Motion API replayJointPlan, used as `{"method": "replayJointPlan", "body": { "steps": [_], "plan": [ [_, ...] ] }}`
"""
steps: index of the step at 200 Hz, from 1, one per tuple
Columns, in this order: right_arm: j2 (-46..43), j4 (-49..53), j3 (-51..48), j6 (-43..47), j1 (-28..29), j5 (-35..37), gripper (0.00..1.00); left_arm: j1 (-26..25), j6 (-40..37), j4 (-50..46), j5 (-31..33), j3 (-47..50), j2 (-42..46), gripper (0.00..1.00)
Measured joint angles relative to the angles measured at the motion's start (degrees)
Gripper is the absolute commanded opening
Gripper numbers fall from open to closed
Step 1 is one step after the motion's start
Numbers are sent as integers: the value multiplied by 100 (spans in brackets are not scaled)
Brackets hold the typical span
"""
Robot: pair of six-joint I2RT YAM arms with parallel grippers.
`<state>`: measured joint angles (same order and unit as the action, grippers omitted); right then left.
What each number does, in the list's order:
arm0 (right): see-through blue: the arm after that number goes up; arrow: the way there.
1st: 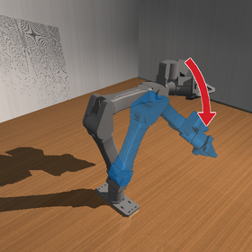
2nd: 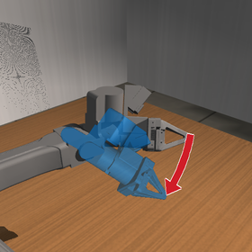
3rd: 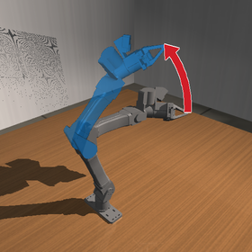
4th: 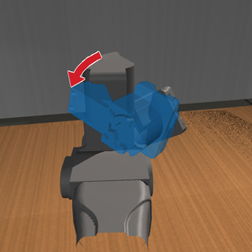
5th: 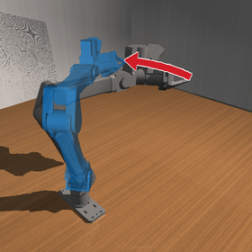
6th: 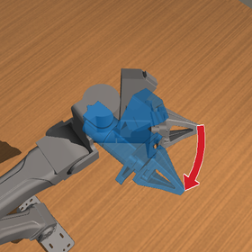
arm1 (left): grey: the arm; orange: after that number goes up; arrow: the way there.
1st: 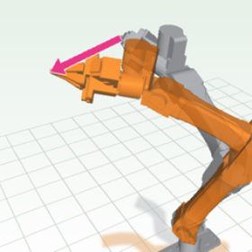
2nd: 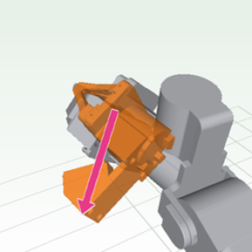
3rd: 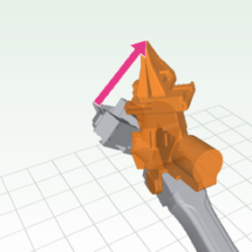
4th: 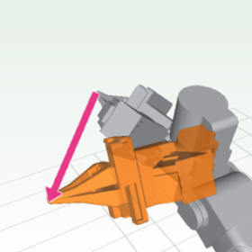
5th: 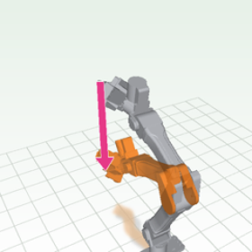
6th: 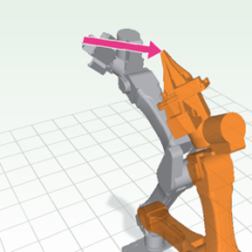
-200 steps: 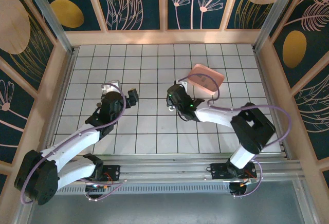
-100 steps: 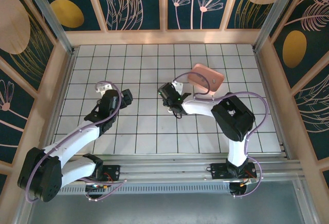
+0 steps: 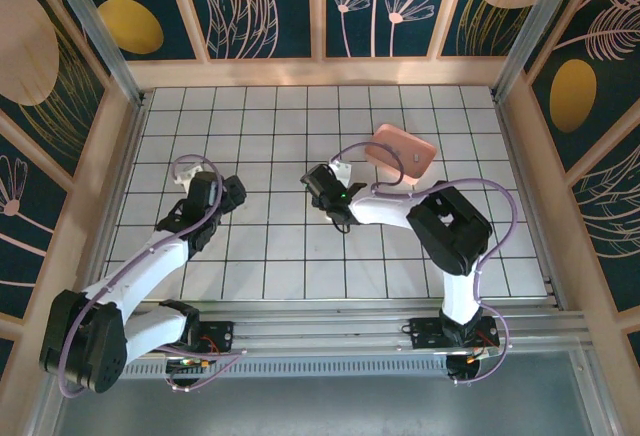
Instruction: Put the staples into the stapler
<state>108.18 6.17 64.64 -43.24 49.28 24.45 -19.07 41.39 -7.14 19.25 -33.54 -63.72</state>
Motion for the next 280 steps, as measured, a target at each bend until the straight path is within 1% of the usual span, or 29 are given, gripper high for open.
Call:
{"method": "replayJointPlan", "body": {
  "steps": [32,66,89,137,168,215,280],
  "plan": [
    [-702,-232,-413,59,48,20,48,302,105,-302,-282,-2,149,99],
    [-1473,-621,-872,96,168,48,48,667,195,-658,-605,-131,24,98],
    [-1690,-776,-1054,94,227,59,48,918,223,-796,-796,-315,-284,99],
    [-1805,-890,-1338,92,236,59,48,1335,219,-846,-1043,-619,-863,98],
    [-1893,-911,-1373,94,236,59,48,1394,249,-763,-1248,-629,-1213,96],
    [-1991,-988,-1419,94,236,59,48,1394,330,-503,-1377,-629,-1639,86],
    [-2249,-1034,-1567,96,236,63,48,1432,321,-284,-1410,-658,-2188,85]
  ]
}}
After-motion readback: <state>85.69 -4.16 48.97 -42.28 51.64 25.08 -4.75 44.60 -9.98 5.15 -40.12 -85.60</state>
